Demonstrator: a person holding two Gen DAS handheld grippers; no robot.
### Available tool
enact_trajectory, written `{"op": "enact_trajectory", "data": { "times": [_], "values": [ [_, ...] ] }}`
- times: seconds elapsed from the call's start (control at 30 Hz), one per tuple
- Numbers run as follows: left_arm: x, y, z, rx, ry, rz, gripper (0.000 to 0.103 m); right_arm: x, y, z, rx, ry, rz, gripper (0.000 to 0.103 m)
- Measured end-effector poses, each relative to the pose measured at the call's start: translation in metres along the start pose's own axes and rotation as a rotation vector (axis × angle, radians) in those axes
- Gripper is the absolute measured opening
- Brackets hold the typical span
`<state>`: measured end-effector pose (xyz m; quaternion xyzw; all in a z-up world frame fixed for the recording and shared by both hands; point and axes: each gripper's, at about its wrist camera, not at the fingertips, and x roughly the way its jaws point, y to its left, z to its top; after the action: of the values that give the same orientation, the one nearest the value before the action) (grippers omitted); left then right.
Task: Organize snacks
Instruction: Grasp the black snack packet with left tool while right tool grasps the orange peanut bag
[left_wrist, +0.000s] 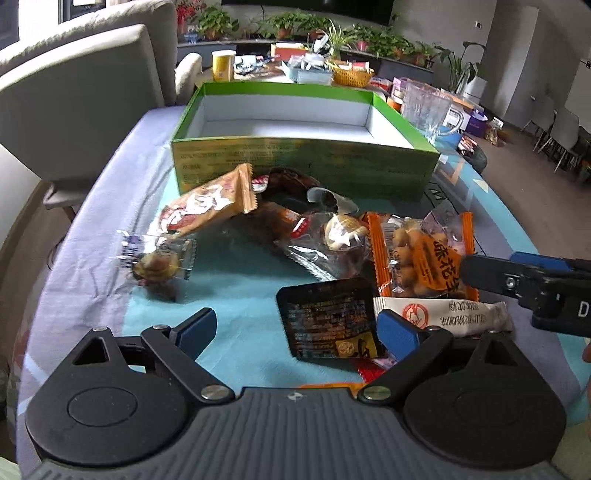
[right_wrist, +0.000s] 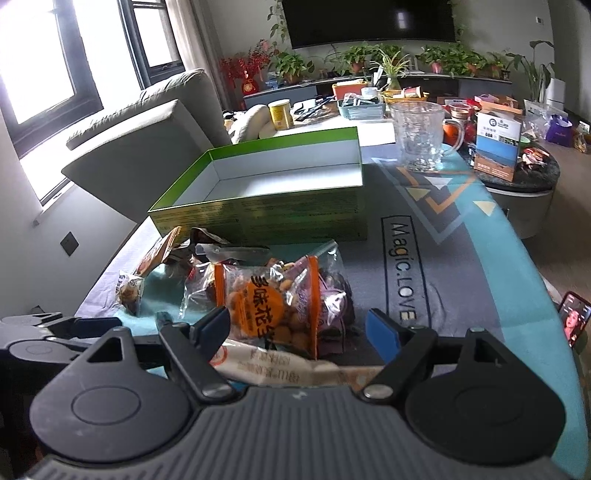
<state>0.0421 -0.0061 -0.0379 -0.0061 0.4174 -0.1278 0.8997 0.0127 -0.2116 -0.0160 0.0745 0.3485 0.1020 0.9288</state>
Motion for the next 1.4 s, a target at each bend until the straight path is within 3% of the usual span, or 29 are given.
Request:
{"op": "enact_trajectory", "data": {
  "times": [0.13, 0.27, 0.43, 0.5, 0.7, 0.9, 1.17, 1.4],
  "values": [
    [0.012, -0.002, 0.004, 0.001, 0.018, -0.016, 0.093, 0.013, 0.002, 0.004, 0.007, 0.025, 0.012, 0.076],
    [0.023, 0.002, 0.007, -0.029, 0.063, -0.061, 0.078, 0.023, 0.006, 0.005, -0.007, 0.044, 0.013, 0.076],
    [0.026, 0.005, 0.007, -0.027, 0.067, -0.094, 0.073, 0.03, 0.014, 0.004, -0.066, 0.048, -0.009, 0.072],
    [0.025, 0.007, 0.006, -0.027, 0.062, -0.119, 0.056, 0.03, 0.016, 0.005, -0.085, 0.033, -0.016, 0.063],
    [0.017, 0.007, 0.006, -0.013, 0.023, -0.14, 0.052, 0.019, 0.012, 0.011, -0.072, 0.002, 0.01, 0.044],
    [-0.011, 0.014, 0.013, -0.024, -0.08, -0.164, 0.051, 0.004, 0.01, 0.019, -0.032, -0.038, 0.034, 0.035],
    [-0.04, 0.019, 0.025, -0.009, -0.153, -0.148, 0.051, -0.013, 0.024, 0.027, -0.074, -0.111, 0.048, 0.03],
    [-0.049, 0.018, 0.027, 0.004, -0.179, -0.135, 0.051, -0.011, 0.029, 0.018, -0.14, -0.074, 0.05, 0.03]
  ]
}}
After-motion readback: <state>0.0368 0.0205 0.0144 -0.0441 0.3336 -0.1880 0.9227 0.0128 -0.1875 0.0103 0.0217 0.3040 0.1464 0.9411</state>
